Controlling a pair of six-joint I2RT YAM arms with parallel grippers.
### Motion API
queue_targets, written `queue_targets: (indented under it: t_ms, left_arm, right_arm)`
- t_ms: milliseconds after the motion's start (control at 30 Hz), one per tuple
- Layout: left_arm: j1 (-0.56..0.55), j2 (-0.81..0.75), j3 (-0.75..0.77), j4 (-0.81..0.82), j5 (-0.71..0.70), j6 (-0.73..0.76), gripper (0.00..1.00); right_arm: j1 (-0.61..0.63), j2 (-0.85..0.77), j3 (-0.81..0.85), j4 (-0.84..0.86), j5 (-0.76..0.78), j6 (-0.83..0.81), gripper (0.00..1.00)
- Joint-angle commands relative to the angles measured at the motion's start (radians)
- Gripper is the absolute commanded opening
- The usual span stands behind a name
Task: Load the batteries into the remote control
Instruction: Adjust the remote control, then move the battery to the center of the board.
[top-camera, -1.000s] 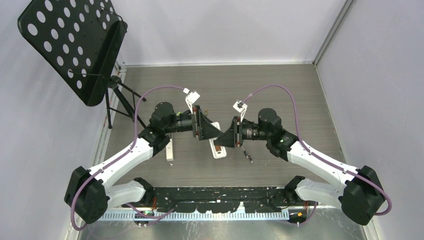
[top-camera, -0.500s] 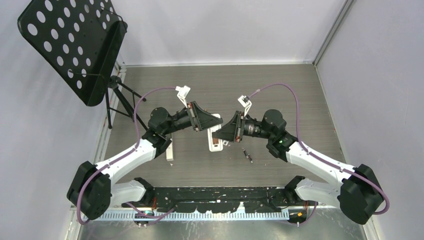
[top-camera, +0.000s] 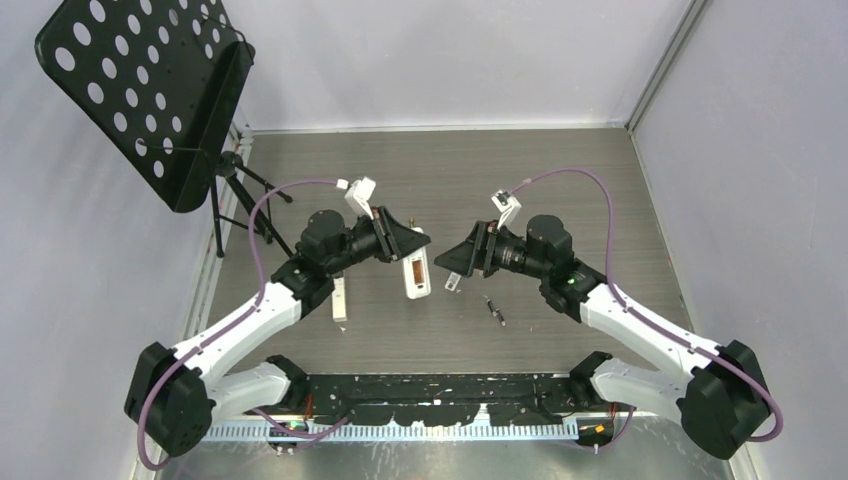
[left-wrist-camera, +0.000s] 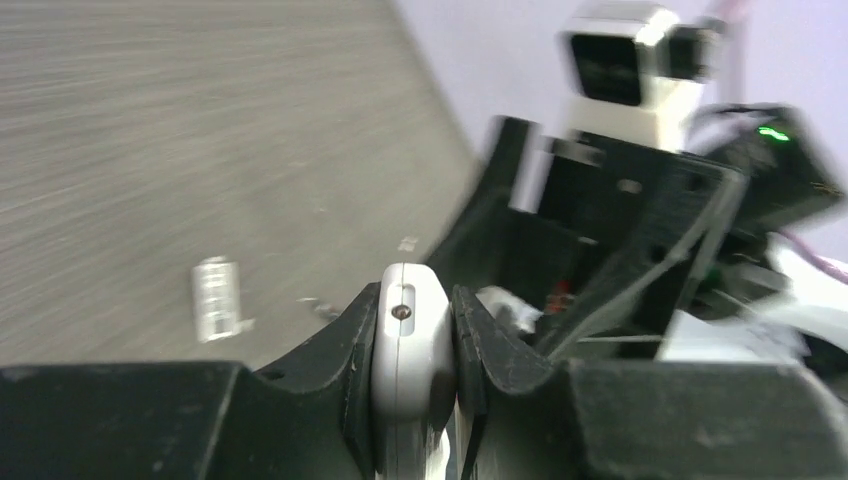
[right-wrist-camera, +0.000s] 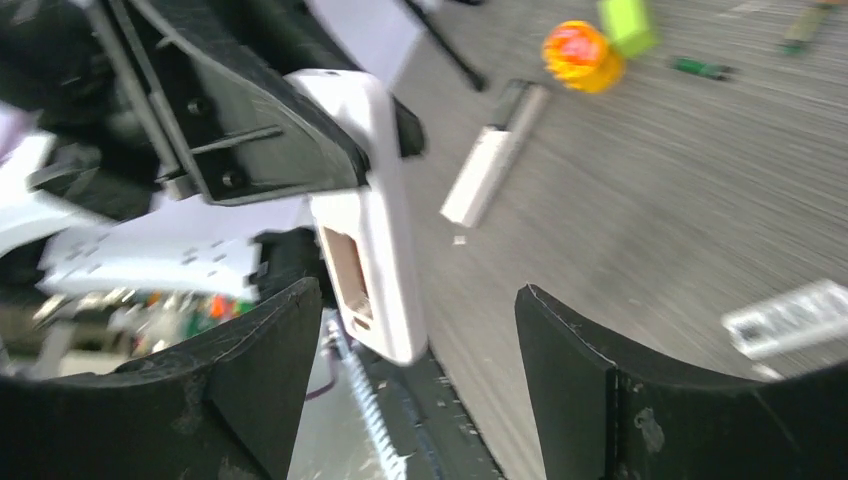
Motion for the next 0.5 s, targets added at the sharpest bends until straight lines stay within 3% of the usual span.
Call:
queue_targets:
  t_ms: [0, 100, 200, 467]
  left_arm:
    - [0.009, -0.071, 0.06, -0.415, -0.4, 0.24, 0.0]
    - [0.009, -0.085, 0.044, -0.433, -0.433, 0.278, 0.0]
    - [0.009, -0.09, 0.021, -0.398, -0.424, 0.278, 0.0]
    - [0.009, -0.038, 0.013, -0.353, -0.377, 0.28, 0.0]
  right_arm:
    - [-0.002, -0.042, 0.108, -0.437, 0.412, -0.157, 0.75]
    - [-0.002, 0.029, 0.166, -0.709, 0.676, -0.167, 0.58]
    - [0.002, 0.116, 0.184, -0.83, 0.745, -0.175, 0.45]
    - [0.077, 0.199, 0.179, -0.889, 0.784, -0.189, 0.49]
